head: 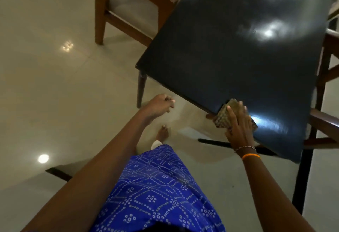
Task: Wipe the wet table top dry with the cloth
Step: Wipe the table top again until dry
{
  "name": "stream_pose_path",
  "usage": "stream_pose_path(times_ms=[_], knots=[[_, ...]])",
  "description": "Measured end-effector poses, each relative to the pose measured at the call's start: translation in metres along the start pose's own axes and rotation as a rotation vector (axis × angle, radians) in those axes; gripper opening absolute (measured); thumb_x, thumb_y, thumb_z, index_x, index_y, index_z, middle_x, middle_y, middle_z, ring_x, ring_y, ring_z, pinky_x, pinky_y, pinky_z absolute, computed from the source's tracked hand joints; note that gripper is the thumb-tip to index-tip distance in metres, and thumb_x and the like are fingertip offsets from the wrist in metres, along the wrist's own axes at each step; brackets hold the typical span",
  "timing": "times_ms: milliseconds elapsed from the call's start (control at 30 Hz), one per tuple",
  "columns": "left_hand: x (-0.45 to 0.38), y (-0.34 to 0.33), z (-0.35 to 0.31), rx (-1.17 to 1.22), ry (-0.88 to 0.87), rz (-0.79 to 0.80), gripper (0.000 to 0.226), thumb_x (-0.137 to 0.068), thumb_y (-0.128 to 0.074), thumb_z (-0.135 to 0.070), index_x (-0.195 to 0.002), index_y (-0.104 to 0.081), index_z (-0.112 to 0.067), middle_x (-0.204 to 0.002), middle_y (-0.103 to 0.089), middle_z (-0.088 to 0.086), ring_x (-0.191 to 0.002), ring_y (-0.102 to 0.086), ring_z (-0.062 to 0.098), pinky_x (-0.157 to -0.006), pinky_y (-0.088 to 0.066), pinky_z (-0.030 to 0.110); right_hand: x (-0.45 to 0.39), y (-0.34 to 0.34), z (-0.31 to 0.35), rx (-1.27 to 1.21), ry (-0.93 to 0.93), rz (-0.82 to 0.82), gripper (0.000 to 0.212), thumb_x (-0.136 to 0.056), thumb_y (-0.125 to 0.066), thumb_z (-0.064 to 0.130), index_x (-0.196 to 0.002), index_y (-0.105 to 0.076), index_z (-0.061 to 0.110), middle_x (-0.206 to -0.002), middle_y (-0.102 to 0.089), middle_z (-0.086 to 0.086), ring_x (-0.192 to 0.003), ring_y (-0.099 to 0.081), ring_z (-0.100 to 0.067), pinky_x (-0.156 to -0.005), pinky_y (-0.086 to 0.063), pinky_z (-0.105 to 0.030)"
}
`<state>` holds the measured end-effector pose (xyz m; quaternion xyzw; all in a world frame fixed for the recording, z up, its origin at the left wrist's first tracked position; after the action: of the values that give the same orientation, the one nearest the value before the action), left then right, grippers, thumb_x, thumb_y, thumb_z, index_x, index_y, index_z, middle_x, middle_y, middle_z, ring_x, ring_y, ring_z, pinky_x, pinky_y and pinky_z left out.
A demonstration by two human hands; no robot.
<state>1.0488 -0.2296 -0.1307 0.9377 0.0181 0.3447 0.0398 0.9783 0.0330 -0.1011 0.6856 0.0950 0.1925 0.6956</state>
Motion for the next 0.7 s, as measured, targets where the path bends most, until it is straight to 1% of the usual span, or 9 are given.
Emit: stream_pose_path(times_ms=[67,133,200,267,333,400,467,533,700], knots=[[0.002,-0.01,0.001,-0.007,-0.002,0.011,0.018,-0.095,-0.043,-0.026,-0.107,-0.054,-0.018,-0.11,-0.059,0.002,-0.091,-0.054,0.012,-0.085,-0.041,0.031,0.0,-0.005,-0.005,-0.017,-0.131,0.024,0.091,-0.065,-0.064,-0.007,-0.148,-0.033,0.013,-0.157,-0.011,-0.026,-0.144,-0.014,-0.046,-0.115,-0.02,-0.059],[0.002,-0.015,0.005,-0.005,0.019,-0.012,0.019,-0.095,-0.043,-0.026,-0.108,-0.054,-0.018,-0.109,-0.059,0.001,-0.089,-0.054,0.011,-0.085,-0.041,0.032,-0.009,-0.008,0.011,-0.012,-0.192,0.045,0.099,-0.066,-0.068,0.008,-0.152,-0.021,0.015,-0.159,-0.005,-0.021,-0.147,-0.006,-0.042,-0.118,-0.009,-0.053],[0.003,-0.016,0.01,0.008,0.044,-0.058,0.018,-0.095,-0.043,-0.024,-0.108,-0.054,-0.018,-0.107,-0.06,0.001,-0.086,-0.054,0.01,-0.081,-0.041,0.03,-0.027,-0.01,0.048,-0.032,-0.11,0.043,0.104,-0.067,-0.069,0.027,-0.153,-0.013,0.012,-0.16,-0.004,-0.018,-0.148,-0.002,-0.039,-0.118,-0.004,-0.049],[0.002,-0.016,0.013,0.029,0.057,-0.114,0.017,-0.096,-0.042,-0.022,-0.106,-0.054,-0.018,-0.104,-0.061,0.001,-0.081,-0.054,0.009,-0.072,-0.041,0.027,-0.051,-0.01,0.095,-0.044,0.032,0.033,0.102,-0.074,-0.066,0.04,-0.153,-0.01,0.01,-0.161,-0.004,-0.016,-0.148,-0.001,-0.038,-0.119,-0.003,-0.049],[0.001,-0.018,0.013,0.035,0.049,-0.175,0.018,-0.095,-0.042,-0.02,-0.106,-0.055,-0.016,-0.1,-0.061,0.001,-0.077,-0.053,0.008,-0.065,-0.04,0.023,-0.073,-0.009,0.13,-0.026,0.123,0.028,0.094,-0.084,-0.06,0.042,-0.153,-0.007,0.009,-0.161,-0.003,-0.015,-0.149,0.0,-0.035,-0.12,-0.001,-0.046],[0.001,-0.022,0.01,0.028,0.037,-0.232,0.022,-0.096,-0.04,-0.017,-0.11,-0.057,-0.013,-0.101,-0.06,0.002,-0.077,-0.053,0.008,-0.064,-0.039,0.021,-0.085,-0.008,0.148,0.005,0.185,-0.002,0.082,-0.09,-0.053,0.032,-0.153,-0.005,0.009,-0.162,-0.003,-0.013,-0.15,-0.001,-0.031,-0.12,-0.001,-0.043],[0.003,-0.035,0.006,0.021,0.032,-0.277,0.026,-0.095,-0.039,-0.015,-0.114,-0.057,-0.011,-0.101,-0.061,0.003,-0.077,-0.052,0.008,-0.064,-0.039,0.02,-0.083,-0.009,0.143,0.019,0.252,-0.012,0.072,-0.095,-0.046,0.023,-0.153,-0.006,0.009,-0.162,-0.004,-0.012,-0.15,-0.003,-0.029,-0.121,-0.003,-0.04],[0.004,-0.059,-0.001,-0.016,0.028,-0.286,0.026,-0.096,-0.039,-0.016,-0.114,-0.058,-0.012,-0.101,-0.061,0.002,-0.08,-0.053,0.009,-0.065,-0.04,0.02,-0.07,-0.011,0.119,0.03,0.311,-0.023,0.068,-0.097,-0.044,0.023,-0.153,-0.007,0.008,-0.162,-0.006,-0.012,-0.15,-0.006,-0.028,-0.121,-0.007,-0.04],[-0.004,-0.142,-0.026,-0.133,0.011,-0.17,0.022,-0.096,-0.038,-0.018,-0.105,-0.058,-0.017,-0.093,-0.062,-0.003,-0.081,-0.054,0.007,-0.063,-0.039,0.02,-0.026,-0.011,0.025,0.062,0.331,-0.082,0.066,-0.093,-0.053,0.019,-0.15,-0.022,0.004,-0.158,-0.021,-0.016,-0.147,-0.021,-0.031,-0.119,-0.019,-0.04]])
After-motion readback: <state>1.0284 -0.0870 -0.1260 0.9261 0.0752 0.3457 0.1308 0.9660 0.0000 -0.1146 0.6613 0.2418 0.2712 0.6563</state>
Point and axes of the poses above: each hand's wrist, its own x-axis away from the middle knuckle, its own y-axis out of the back of the hand, z = x × y, the point moved 9 cm from there along -x, towards the middle knuckle
